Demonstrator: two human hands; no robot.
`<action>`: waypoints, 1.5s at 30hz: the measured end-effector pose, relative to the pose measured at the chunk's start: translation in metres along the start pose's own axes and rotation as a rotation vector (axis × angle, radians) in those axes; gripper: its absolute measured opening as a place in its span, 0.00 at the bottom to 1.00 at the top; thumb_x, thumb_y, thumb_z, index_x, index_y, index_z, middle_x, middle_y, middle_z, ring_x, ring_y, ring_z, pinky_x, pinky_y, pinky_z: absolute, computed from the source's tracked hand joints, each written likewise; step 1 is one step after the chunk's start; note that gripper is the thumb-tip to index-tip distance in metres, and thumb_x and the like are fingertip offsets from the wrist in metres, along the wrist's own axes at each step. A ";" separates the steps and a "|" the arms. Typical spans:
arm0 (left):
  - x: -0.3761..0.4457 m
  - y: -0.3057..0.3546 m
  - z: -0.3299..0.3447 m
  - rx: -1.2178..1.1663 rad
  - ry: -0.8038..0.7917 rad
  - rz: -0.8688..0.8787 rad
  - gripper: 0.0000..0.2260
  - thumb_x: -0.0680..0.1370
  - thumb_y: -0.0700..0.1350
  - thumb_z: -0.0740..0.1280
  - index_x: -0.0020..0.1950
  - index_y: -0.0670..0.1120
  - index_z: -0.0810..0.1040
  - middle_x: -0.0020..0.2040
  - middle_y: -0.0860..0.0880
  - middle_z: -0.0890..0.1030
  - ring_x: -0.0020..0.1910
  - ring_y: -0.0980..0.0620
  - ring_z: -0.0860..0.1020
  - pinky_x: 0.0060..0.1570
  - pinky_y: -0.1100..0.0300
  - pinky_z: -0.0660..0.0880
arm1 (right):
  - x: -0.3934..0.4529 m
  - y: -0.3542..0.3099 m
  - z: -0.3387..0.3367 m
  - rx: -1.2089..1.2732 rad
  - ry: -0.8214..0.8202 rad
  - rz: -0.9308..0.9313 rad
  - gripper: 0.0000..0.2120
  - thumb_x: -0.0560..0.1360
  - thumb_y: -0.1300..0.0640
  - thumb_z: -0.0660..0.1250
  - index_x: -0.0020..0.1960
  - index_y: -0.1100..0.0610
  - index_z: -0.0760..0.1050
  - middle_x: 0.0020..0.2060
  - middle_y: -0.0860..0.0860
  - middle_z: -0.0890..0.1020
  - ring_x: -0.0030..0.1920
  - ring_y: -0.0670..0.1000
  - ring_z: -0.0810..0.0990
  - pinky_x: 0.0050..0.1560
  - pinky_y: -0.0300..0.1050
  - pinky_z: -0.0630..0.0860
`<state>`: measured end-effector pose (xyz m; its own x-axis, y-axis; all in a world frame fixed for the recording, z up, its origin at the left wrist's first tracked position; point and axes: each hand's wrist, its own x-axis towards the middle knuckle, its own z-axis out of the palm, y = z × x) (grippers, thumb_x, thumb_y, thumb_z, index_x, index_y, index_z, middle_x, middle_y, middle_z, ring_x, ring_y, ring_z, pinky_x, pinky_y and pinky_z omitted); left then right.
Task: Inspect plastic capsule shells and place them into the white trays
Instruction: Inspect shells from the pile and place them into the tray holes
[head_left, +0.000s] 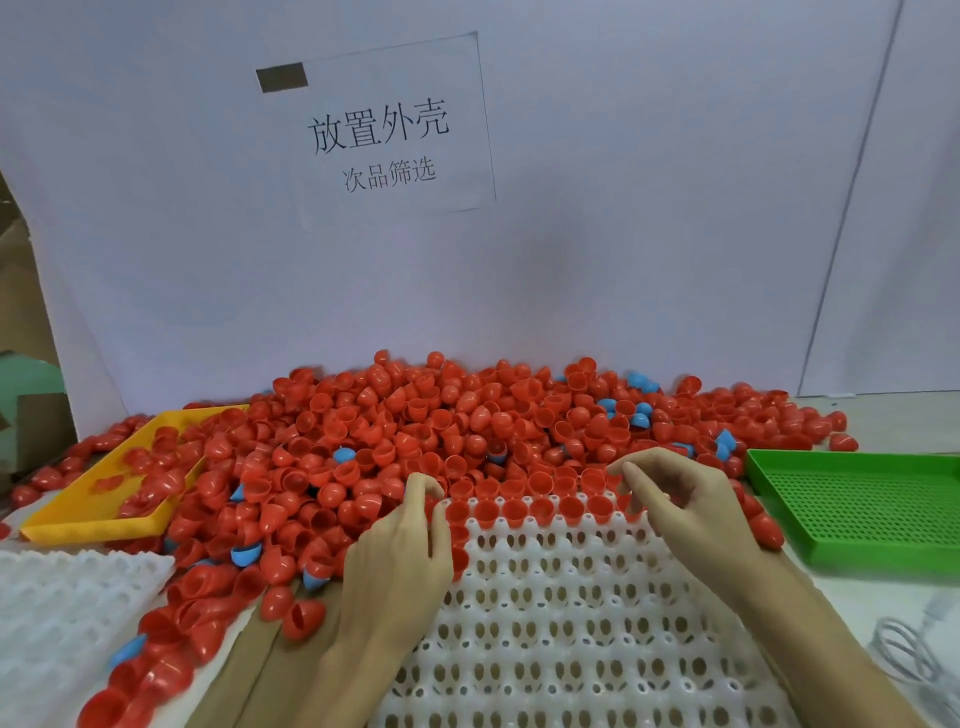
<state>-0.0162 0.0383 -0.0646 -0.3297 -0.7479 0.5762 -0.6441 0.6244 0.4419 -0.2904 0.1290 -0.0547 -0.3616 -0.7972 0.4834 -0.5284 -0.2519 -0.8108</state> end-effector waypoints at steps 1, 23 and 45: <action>0.004 0.005 -0.004 0.019 0.031 0.025 0.04 0.83 0.43 0.65 0.52 0.52 0.74 0.24 0.58 0.65 0.21 0.55 0.70 0.19 0.63 0.64 | 0.000 -0.001 0.000 -0.008 0.002 -0.015 0.10 0.82 0.62 0.69 0.50 0.49 0.86 0.39 0.49 0.86 0.38 0.50 0.84 0.38 0.38 0.79; 0.151 -0.004 0.091 0.620 -0.383 0.071 0.28 0.82 0.50 0.68 0.79 0.46 0.62 0.75 0.45 0.71 0.75 0.40 0.65 0.72 0.46 0.63 | -0.003 -0.005 0.001 0.007 0.019 -0.008 0.09 0.82 0.61 0.69 0.50 0.49 0.85 0.38 0.48 0.85 0.35 0.51 0.85 0.37 0.42 0.81; 0.014 0.041 -0.007 -0.838 -0.514 -0.151 0.11 0.78 0.50 0.76 0.60 0.60 0.85 0.58 0.54 0.86 0.58 0.55 0.84 0.59 0.66 0.78 | -0.013 -0.036 0.004 0.323 -0.342 0.096 0.11 0.81 0.54 0.72 0.63 0.47 0.83 0.50 0.54 0.87 0.43 0.55 0.87 0.38 0.45 0.80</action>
<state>-0.0422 0.0555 -0.0335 -0.6710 -0.7157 0.1936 -0.0737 0.3243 0.9431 -0.2636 0.1469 -0.0328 -0.0949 -0.9464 0.3088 -0.2199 -0.2827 -0.9337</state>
